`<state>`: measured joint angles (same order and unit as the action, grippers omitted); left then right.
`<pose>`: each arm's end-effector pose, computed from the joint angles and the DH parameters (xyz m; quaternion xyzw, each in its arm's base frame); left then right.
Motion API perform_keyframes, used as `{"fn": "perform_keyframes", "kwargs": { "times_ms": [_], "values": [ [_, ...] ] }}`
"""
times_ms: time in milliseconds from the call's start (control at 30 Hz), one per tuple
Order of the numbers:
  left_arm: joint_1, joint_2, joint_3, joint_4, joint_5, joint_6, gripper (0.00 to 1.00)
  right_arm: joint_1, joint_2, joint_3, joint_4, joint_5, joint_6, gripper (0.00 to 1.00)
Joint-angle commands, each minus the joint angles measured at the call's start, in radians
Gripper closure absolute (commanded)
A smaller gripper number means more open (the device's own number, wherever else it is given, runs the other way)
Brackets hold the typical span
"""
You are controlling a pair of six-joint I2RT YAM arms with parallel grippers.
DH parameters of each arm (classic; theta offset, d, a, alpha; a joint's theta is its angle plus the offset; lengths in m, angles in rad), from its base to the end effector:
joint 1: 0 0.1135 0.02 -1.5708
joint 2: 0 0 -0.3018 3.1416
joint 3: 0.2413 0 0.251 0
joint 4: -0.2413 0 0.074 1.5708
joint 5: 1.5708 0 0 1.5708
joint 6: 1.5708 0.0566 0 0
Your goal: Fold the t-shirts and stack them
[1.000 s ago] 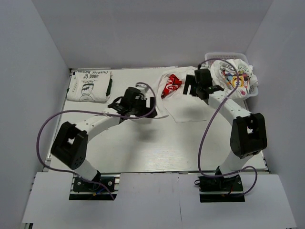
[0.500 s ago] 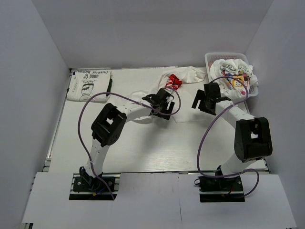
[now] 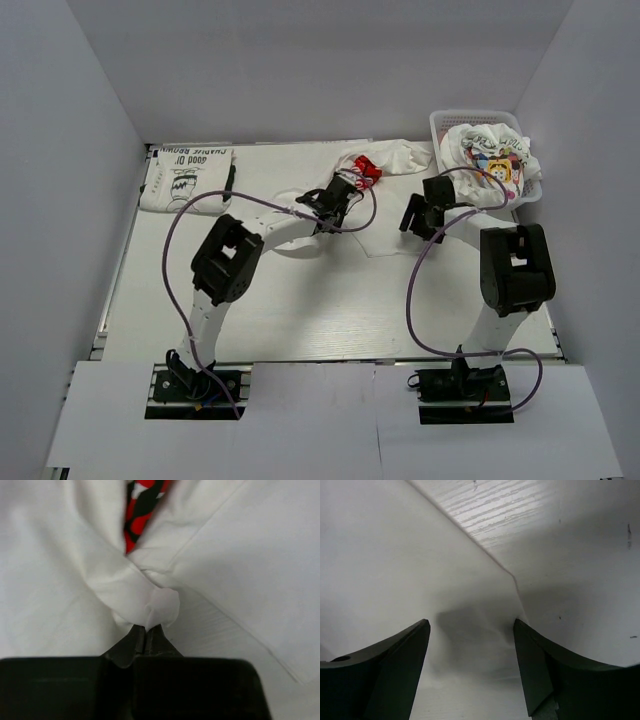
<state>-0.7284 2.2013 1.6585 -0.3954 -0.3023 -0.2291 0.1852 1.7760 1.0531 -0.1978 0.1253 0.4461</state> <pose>0.3943 -0.3291 0.1795 0.1868 0.9220 -0.0146 0.3389 0.3775 0.0635 0.1891 0.1429 0.9351 0.0425 0.3214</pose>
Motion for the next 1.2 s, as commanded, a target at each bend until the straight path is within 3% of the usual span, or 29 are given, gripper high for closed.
{"fn": "perform_keyframes", "kwargs": {
  "times_ms": [0,33,67,100,133,167,333,500,567,700,833,933,967,1067,1167],
  "values": [
    [0.007,-0.228,-0.052,0.076,-0.141,-0.003,1.0,-0.003,0.056,0.018,0.038,-0.041,0.039,0.28],
    [0.007,-0.291,-0.061,0.076,-0.185,-0.012,1.0,-0.006,0.057,0.012,0.047,-0.065,0.04,0.38],
    [0.017,-0.316,-0.062,0.087,-0.207,-0.012,1.0,-0.001,0.048,0.005,0.067,-0.081,0.04,0.66],
    [0.017,-0.343,-0.072,0.087,-0.224,-0.012,1.0,-0.001,0.04,-0.013,0.084,-0.087,0.046,0.81],
    [0.017,-0.392,-0.083,0.096,-0.244,-0.012,1.0,-0.003,0.033,-0.022,0.089,-0.082,0.054,0.94],
    [0.027,-0.416,-0.083,0.11,-0.244,-0.012,1.0,-0.001,-0.004,-0.031,0.09,-0.069,0.058,1.0],
    [0.049,-0.524,-0.092,0.101,-0.345,-0.012,1.0,-0.007,-0.174,-0.169,0.034,0.033,0.095,1.0],
    [0.069,-0.626,-0.112,0.131,-0.431,0.026,1.0,-0.006,-0.534,-0.312,-0.1,0.18,0.118,1.0],
    [0.081,-0.658,-0.112,0.15,-0.446,0.046,1.0,-0.012,-0.61,-0.366,-0.161,0.232,0.117,1.0],
    [0.092,-0.684,-0.101,0.17,-0.469,0.085,1.0,-0.016,-0.826,-0.361,-0.235,0.368,0.117,1.0],
    [0.115,-0.664,-0.112,0.257,-0.52,0.146,1.0,-0.021,-0.876,-0.331,-0.296,0.424,0.114,1.0],
    [0.156,-0.542,-0.027,0.306,-0.567,0.195,1.0,-0.026,-0.874,-0.326,-0.313,0.445,0.112,1.0],
    [0.179,-0.504,0.063,0.306,-0.587,0.195,1.0,-0.026,-0.869,-0.311,-0.319,0.451,0.109,1.0],
    [0.204,-0.421,0.243,0.204,-0.542,0.183,1.0,-0.03,-0.869,-0.256,-0.312,0.448,0.091,1.0],
    [0.215,-0.475,0.244,0.271,-0.496,0.203,1.0,-0.029,-0.882,-0.187,-0.282,0.484,0.08,1.0]
  ]
}}
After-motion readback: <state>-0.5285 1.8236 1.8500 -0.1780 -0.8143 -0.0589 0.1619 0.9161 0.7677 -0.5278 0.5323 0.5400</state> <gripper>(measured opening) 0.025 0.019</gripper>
